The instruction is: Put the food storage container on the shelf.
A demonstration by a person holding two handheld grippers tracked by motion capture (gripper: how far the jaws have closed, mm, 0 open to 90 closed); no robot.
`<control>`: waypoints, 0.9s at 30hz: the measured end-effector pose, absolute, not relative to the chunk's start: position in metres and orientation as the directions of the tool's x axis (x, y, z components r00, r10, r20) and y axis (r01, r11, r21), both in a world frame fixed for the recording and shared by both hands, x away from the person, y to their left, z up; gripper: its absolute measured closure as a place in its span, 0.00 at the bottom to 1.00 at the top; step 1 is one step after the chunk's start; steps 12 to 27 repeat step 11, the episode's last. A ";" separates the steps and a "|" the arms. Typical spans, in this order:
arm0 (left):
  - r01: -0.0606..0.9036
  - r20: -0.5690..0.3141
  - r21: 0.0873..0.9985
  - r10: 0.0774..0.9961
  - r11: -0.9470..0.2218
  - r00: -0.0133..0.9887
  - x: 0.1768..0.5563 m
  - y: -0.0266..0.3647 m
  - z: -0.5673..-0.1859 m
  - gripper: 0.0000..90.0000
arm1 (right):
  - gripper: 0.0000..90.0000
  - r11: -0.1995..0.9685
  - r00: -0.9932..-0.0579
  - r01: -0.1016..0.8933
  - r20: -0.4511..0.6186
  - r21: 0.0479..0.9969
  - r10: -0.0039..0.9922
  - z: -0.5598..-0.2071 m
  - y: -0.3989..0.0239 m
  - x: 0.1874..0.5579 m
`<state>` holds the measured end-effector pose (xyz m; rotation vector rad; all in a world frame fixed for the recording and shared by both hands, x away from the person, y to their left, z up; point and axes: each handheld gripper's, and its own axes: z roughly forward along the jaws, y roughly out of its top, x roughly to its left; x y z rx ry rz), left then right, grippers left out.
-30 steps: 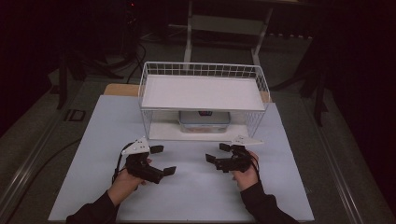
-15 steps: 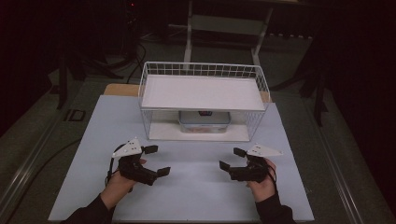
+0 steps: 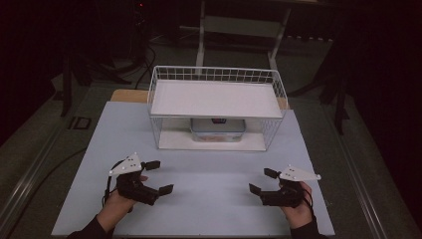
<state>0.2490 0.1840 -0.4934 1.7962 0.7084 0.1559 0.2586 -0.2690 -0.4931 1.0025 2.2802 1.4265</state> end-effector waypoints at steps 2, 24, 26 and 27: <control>0.389 -0.239 0.903 0.534 -0.186 0.811 0.247 0.184 -0.496 0.00 | 0.17 0.293 -0.726 0.403 0.108 0.867 0.679 -0.494 -0.272 0.257; 0.404 -0.240 0.890 0.541 -0.209 0.806 0.249 0.182 -0.506 0.00 | 0.17 0.306 -0.722 0.428 0.118 0.850 0.681 -0.502 -0.277 0.257; 0.404 -0.240 0.890 0.541 -0.209 0.806 0.249 0.182 -0.506 0.00 | 0.17 0.306 -0.722 0.428 0.118 0.850 0.681 -0.502 -0.277 0.257; 0.404 -0.240 0.890 0.541 -0.209 0.806 0.249 0.182 -0.506 0.00 | 0.17 0.306 -0.722 0.428 0.118 0.850 0.681 -0.502 -0.277 0.257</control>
